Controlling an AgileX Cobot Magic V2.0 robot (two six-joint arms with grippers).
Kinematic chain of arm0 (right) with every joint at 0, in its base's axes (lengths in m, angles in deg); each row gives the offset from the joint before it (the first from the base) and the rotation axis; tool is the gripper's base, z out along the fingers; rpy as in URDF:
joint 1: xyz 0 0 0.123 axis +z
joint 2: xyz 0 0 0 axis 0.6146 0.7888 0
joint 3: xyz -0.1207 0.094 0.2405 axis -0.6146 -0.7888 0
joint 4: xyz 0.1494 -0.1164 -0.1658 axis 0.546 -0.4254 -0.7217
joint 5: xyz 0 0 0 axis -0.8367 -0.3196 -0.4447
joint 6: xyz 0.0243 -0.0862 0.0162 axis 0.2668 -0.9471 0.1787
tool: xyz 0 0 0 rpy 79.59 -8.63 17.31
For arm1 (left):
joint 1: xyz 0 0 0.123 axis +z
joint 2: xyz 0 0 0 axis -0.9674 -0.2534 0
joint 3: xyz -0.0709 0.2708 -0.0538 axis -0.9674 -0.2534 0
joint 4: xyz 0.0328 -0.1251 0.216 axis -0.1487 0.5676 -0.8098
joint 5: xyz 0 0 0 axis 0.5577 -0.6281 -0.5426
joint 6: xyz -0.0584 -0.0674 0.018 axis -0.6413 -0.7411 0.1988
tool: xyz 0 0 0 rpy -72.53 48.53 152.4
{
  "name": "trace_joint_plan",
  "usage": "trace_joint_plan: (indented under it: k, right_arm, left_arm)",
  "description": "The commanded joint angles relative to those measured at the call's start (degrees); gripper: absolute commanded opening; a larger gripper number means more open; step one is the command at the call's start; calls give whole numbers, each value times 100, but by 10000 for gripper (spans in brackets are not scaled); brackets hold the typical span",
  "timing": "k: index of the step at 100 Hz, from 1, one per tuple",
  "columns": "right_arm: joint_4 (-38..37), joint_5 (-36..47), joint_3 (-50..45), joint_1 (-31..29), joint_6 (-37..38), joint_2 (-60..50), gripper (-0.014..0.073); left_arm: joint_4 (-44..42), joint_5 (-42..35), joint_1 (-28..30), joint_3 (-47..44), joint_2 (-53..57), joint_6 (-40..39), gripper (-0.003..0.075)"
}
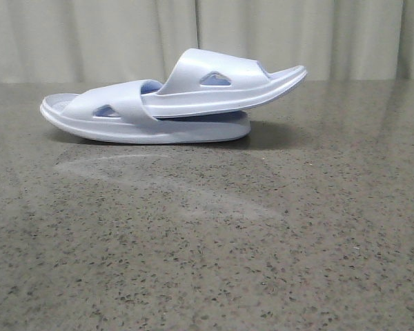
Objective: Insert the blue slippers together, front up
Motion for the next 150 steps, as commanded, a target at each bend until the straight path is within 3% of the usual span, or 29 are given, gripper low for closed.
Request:
trace_joint_plan:
  k: [1,54,58,63,66,75,84,108,127,150]
  right_arm:
    - [77,62,146,12,-54,-1,-79]
    - [77,62,146,12,-54,-1,-79]
    - [77,62,146,12,-54,-1,-79]
    - [77,62,146,12,-54,-1,-79]
    - [77,62,146,12,-54,-1,-79]
    - [77,62,146,12,-54,-1,-79]
    - [77,62,146,12,-54,-1,-79]
    - [77,62,146,12,-54,-1,-79]
    - [77,62,146,12,-54,-1,-79]
    - [77,62,146,12,-54,-1,-79]
  left_arm:
    - [-32,-188,-52,144,-13,-58,15]
    - [-32,-198,-52,54,-13,-58,15]
    - [-113,-171,-52,18,-13,-369,15]
    - [-889,-84,-40,-80,-2,-1038,15]
    - [-1797,-86,-1,-181,9,-1435,15]
    - [-4096,-431,230,-533,23,-3794,15]
    - [-5014,-533,701,-870,206,-4914,15]
    - [-6211,26,1900,-1462,1404,-5560,15]
    - [-6298,583,2691,-1817,2014,-5899,15]
    - [-6397,1321,3075,-1829,2575,-5899,15]
